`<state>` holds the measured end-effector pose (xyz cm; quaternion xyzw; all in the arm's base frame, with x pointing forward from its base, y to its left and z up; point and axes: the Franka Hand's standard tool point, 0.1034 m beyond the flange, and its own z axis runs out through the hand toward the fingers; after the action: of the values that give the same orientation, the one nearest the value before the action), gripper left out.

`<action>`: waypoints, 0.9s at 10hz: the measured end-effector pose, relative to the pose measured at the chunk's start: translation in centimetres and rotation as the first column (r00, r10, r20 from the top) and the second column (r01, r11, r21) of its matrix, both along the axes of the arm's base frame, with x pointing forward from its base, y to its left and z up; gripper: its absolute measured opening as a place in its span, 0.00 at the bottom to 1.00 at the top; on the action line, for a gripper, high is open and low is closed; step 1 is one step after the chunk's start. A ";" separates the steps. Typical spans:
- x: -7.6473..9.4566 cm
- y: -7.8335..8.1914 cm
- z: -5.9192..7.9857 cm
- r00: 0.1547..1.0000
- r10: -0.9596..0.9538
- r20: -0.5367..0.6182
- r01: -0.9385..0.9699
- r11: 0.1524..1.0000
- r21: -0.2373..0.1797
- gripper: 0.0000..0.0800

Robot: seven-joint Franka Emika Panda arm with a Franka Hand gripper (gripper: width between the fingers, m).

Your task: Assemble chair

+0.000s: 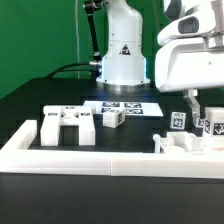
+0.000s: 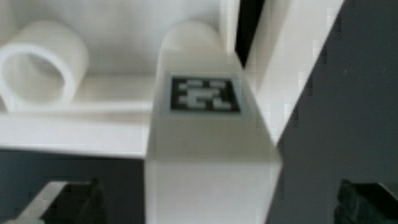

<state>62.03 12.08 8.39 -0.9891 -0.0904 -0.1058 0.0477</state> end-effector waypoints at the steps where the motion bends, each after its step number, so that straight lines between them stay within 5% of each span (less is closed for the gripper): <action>1: 0.1 0.2 0.3 0.998 0.008 -0.066 -0.008 1.000 0.000 0.81; 9: -0.1 -0.1 -0.5 0.996 -0.003 -0.089 0.003 1.000 -0.005 0.81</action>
Offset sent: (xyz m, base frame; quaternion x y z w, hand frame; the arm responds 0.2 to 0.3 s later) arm 0.0048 -0.0165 -0.0051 -0.0168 0.0016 -0.0046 0.9998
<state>61.91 11.96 7.94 -0.9931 -0.0868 -0.0613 0.0494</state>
